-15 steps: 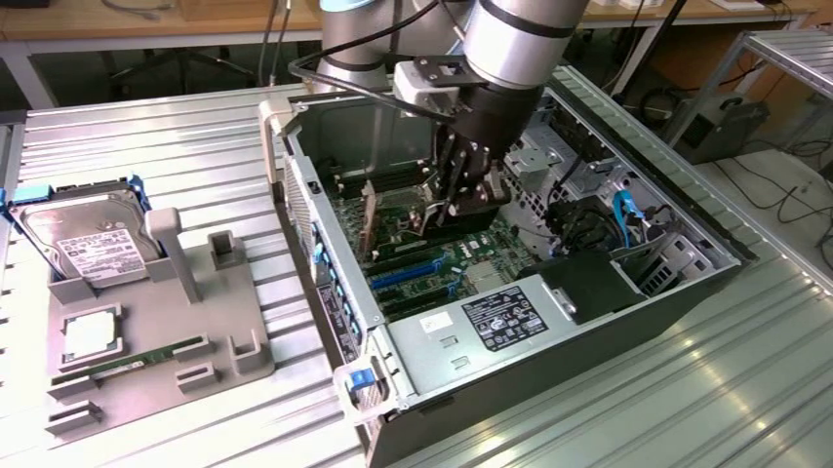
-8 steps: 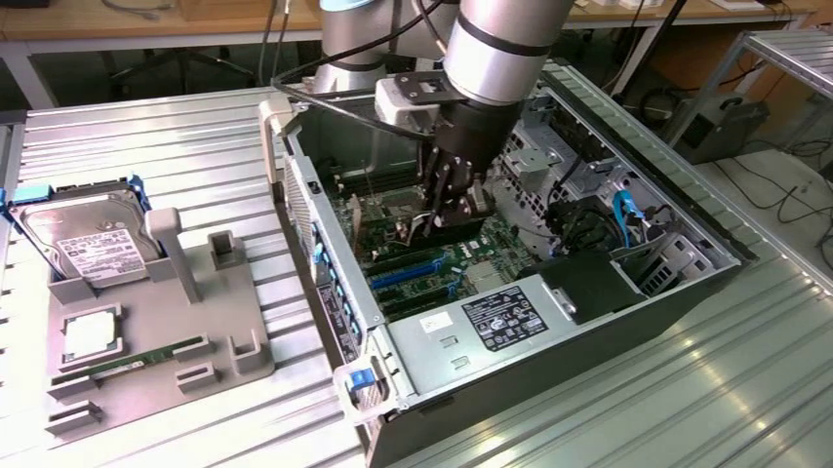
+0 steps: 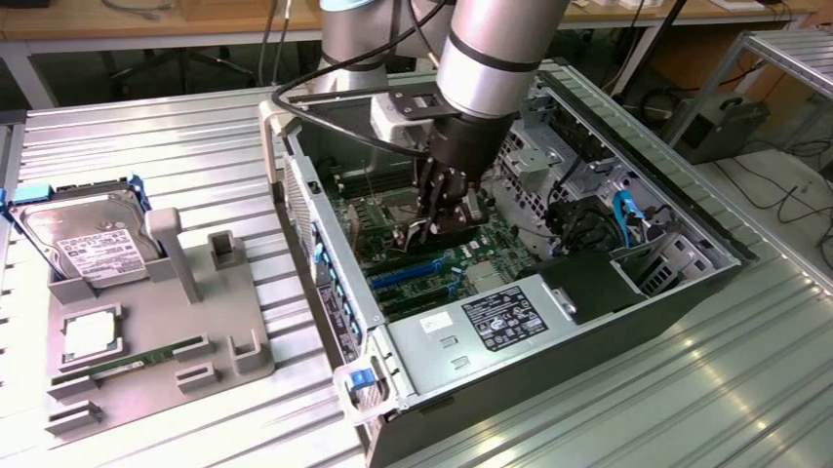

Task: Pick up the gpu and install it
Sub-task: 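Insert the gpu into the slot, then press down on the gpu until it lock into place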

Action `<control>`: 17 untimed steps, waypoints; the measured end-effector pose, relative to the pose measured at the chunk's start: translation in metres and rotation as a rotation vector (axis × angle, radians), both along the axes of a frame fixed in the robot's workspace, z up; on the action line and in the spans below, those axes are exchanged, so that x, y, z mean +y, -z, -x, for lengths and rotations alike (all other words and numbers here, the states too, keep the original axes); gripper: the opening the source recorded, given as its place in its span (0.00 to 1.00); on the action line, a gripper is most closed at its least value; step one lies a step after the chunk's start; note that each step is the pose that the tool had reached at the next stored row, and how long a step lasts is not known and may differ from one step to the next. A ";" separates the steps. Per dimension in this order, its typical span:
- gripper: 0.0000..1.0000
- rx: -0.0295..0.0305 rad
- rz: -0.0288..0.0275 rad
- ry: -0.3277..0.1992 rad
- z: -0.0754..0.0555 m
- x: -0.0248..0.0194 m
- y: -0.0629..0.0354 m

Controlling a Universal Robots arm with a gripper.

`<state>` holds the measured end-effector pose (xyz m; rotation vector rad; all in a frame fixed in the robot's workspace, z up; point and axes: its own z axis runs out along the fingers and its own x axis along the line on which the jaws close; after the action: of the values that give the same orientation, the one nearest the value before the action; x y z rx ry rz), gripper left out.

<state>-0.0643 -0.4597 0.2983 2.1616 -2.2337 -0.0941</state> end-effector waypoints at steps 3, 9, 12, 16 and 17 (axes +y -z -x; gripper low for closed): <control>0.26 0.0001 0.0002 -0.009 0.000 0.0001 0.0054; 0.26 0.0000 -0.0003 -0.017 0.000 0.0001 0.0164; 0.26 0.0000 -0.0019 -0.021 0.000 0.0001 0.0213; 0.26 0.0005 -0.0093 -0.029 0.001 -0.0002 0.0251; 0.26 0.0009 -0.0106 -0.032 0.001 -0.0006 0.0255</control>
<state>-0.0654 -0.4603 0.2729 2.2016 -2.2020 -0.1063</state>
